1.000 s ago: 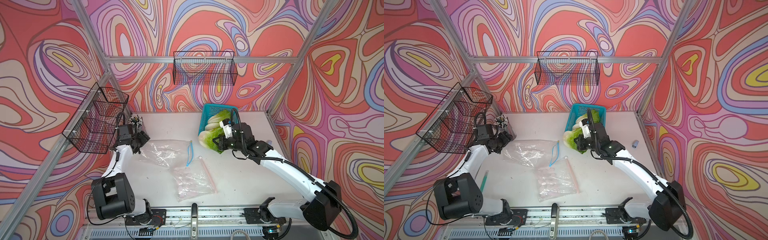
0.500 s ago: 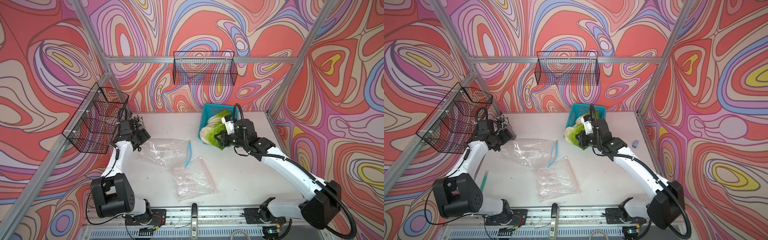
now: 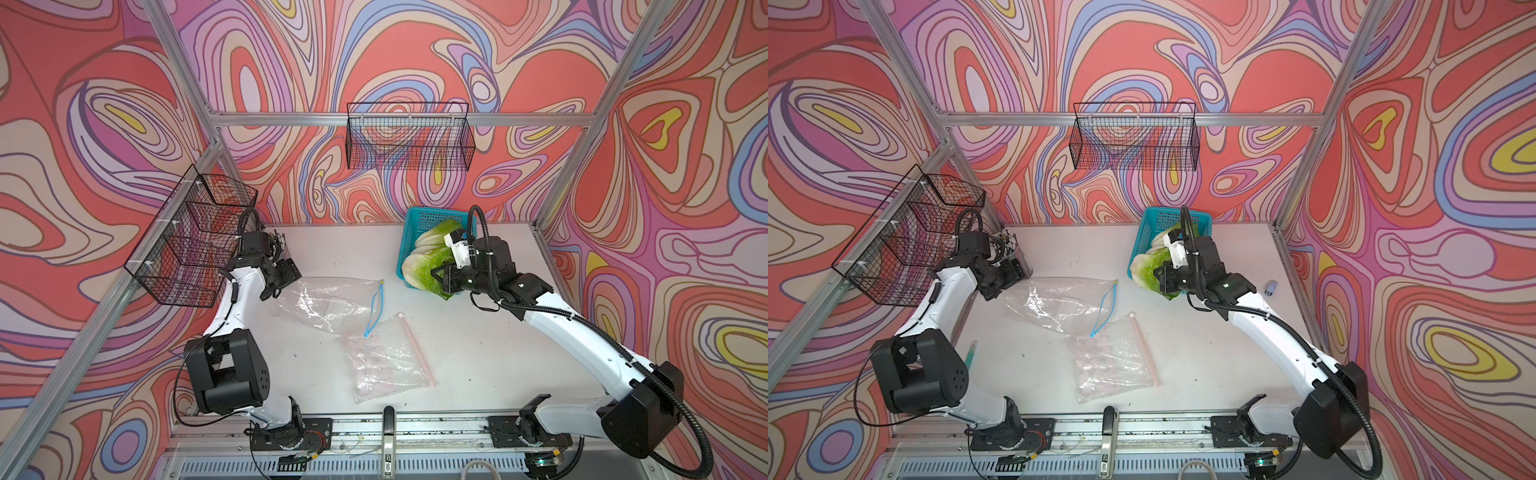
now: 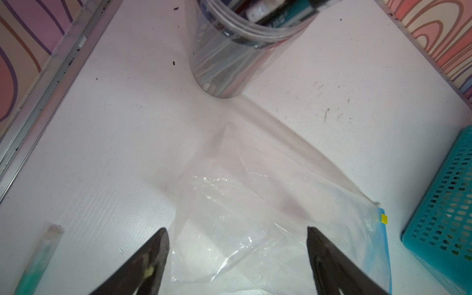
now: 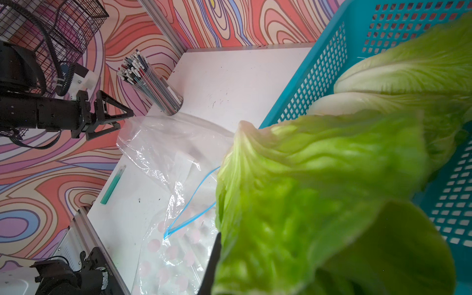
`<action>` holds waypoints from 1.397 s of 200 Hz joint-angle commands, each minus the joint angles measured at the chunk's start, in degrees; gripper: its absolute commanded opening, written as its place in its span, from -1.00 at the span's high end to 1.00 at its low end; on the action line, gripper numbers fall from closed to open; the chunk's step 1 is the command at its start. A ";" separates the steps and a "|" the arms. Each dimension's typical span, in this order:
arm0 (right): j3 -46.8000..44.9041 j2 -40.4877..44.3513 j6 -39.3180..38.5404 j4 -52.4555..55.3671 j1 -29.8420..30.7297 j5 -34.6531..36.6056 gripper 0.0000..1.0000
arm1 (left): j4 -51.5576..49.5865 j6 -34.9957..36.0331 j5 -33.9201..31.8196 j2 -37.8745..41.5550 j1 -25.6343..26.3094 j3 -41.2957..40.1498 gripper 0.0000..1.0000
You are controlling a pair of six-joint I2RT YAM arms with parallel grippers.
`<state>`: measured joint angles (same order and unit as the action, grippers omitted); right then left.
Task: Open the zip-top bag and take out the chinese cabbages
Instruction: Place the Chinese cabbage in the basket.
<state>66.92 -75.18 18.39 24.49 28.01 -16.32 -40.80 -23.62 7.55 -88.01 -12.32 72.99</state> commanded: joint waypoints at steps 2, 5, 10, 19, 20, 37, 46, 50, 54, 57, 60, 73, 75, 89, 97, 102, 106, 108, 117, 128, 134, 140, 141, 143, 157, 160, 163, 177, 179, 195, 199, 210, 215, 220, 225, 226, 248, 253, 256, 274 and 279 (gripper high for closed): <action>2.72 -0.36 -1.60 -0.50 -0.53 -0.38 1.00 | 1.95 1.18 1.47 3.66 0.27 -1.78 -0.71; 2.82 -0.40 -1.75 -0.45 -0.61 -0.38 1.00 | 2.48 1.06 1.67 4.02 0.28 -2.10 -0.71; 3.10 -0.47 -1.91 -0.42 -0.69 -0.39 1.00 | 3.30 1.10 2.00 4.66 0.27 -2.66 -0.71; 3.41 -0.56 -2.25 -0.24 -0.88 -0.38 1.00 | 4.77 0.94 2.52 5.86 0.28 -3.54 -0.70; 3.45 -0.62 -2.28 -0.23 -0.95 -0.38 1.00 | 4.90 0.94 2.58 5.98 0.28 -3.59 -0.70; 4.25 -0.91 -3.07 -0.06 -1.36 -0.47 1.00 | 7.05 0.94 3.31 7.87 0.26 -5.00 -0.69; 4.56 -1.18 -3.55 0.07 -1.75 -0.47 1.00 | 8.36 1.11 4.15 8.72 0.22 -5.68 -0.67; 4.74 -1.35 -3.74 0.13 -2.00 -0.47 1.00 | 8.89 1.12 4.68 9.14 0.27 -6.06 -0.66; 4.93 -1.57 -3.92 0.16 -2.19 -0.55 1.00 | 9.67 1.12 5.20 9.52 0.28 -6.44 -0.66; 5.06 -1.69 -4.02 0.27 -2.29 -0.60 1.00 | 10.16 1.12 5.68 9.78 0.28 -6.70 -0.65; 5.20 -1.82 -4.20 0.36 -2.46 -0.69 1.00 | 10.57 1.13 6.12 10.05 0.28 -7.00 -0.64; 5.94 -2.49 -4.74 0.47 -3.20 -1.45 1.00 | 12.81 0.99 8.19 11.08 0.21 -8.32 -0.62; 6.05 -2.62 -4.81 0.47 -3.33 -1.62 1.00 | 13.14 0.95 8.45 11.27 0.24 -8.42 -0.62; 6.69 -3.51 -5.33 0.06 -3.99 -2.67 1.00 | 15.24 0.82 10.65 12.10 0.27 -9.61 -0.60; 7.05 -4.10 -5.55 -0.14 -4.40 -3.18 1.00 | 16.23 0.68 11.80 12.45 0.25 -10.06 -0.59; 7.32 -4.44 -5.72 -0.23 -4.84 -3.67 1.00 | 16.75 0.59 12.33 12.66 0.19 -10.31 -0.58; 7.58 -4.73 -5.88 -0.28 -5.11 -4.09 1.00 | 17.09 0.66 12.68 12.76 0.24 -10.49 -0.58; 7.65 -4.87 -5.95 -0.35 -5.23 -4.32 1.00 | 17.25 0.67 12.84 12.84 0.25 -10.52 -0.58; 8.08 -5.58 -6.16 -0.45 -6.02 -4.85 1.00 | 17.67 0.76 13.22 13.11 0.28 -10.71 -0.57; 8.48 -6.50 -6.32 -0.71 -7.05 -6.34 1.00 | 18.23 0.99 13.36 13.53 0.26 -11.00 -0.57; 8.62 -7.14 -6.35 -1.00 -7.84 -7.45 1.00 | 18.59 1.03 13.56 13.85 0.26 -11.15 -0.57; 8.75 -7.68 -6.27 -1.18 -8.67 -8.63 1.00 | 18.99 1.03 13.70 14.15 0.27 -11.43 -0.57; 8.80 -7.78 -6.31 -1.19 -8.76 -8.77 1.00 | 19.08 1.03 13.71 14.21 0.27 -11.45 -0.58; 8.88 -8.03 -6.32 -1.20 -8.98 -9.05 1.00 | 19.26 1.12 13.89 14.36 0.27 -11.57 -0.57; 9.55 -9.45 -6.56 -0.94 -10.22 -10.33 1.00 | 20.53 1.12 14.36 15.08 0.27 -12.28 -0.57; 9.77 -9.73 -6.67 -0.89 -10.58 -10.64 1.00 | 20.81 1.13 14.49 15.26 0.25 -12.41 -0.57; 9.93 -10.14 -6.77 -0.71 -10.80 -10.85 1.00 | 20.96 1.12 14.55 15.38 0.24 -12.54 -0.58; 11.04 -11.76 -7.22 0.18 -11.64 -11.22 1.00 | 21.47 1.37 14.55 15.89 0.22 -12.96 -0.57; 11.29 -11.99 -7.34 0.38 -11.68 -11.29 1.00 | 21.44 1.31 14.52 15.92 0.26 -12.96 -0.57; 12.82 -14.12 -8.19 1.81 -12.24 -12.07 1.00 | 21.61 1.47 14.55 16.11 0.27 -13.01 -0.57; 13.17 -14.58 -8.33 2.16 -12.40 -12.28 1.00 | 21.67 1.51 14.59 16.11 0.23 -13.05 -0.57; 13.80 -15.84 -8.67 2.57 -12.77 -13.19 1.00 | 21.81 1.49 14.71 16.17 0.20 -13.13 -0.57; 14.00 -16.35 -8.81 2.69 -12.87 -13.51 1.00 | 21.97 1.52 14.77 16.06 0.23 -13.14 -0.57; 14.32 -16.78 -8.96 2.90 -12.97 -13.74 1.00 | 21.95 1.60 14.77 16.08 0.27 -13.14 -0.58; 14.58 -17.29 -9.19 3.22 -12.99 -13.94 1.00 | 22.00 1.50 14.79 16.01 0.21 -13.15 -0.57; 14.66 -17.37 -9.18 3.29 -12.99 -14.02 1.00 | 21.99 1.49 14.78 16.02 0.24 -13.14 -0.57; 15.73 -19.39 -10.08 4.31 -13.66 -14.67 1.00 | 22.04 1.55 15.06 15.94 0.27 -13.14 -0.57; 15.94 -19.83 -10.19 4.42 -13.78 -14.91 1.00 | 22.07 1.47 15.12 15.93 0.23 -13.22 -0.57; 16.04 -20.17 -10.28 4.56 -13.91 -15.11 1.00 | 22.08 1.48 15.12 15.90 0.26 -13.22 -0.57; 16.73 -21.76 -10.61 5.08 -14.43 -15.97 1.00 | 22.13 1.53 15.05 15.94 0.27 -13.23 -0.57; 16.88 -22.16 -10.69 5.22 -14.54 -16.17 1.00 | 22.08 1.48 15.04 15.94 0.27 -13.23 -0.57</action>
<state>81.60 -95.88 9.87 28.80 14.46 -29.98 -19.88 -23.51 21.91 -72.77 -12.32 60.62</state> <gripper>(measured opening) 0.050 0.787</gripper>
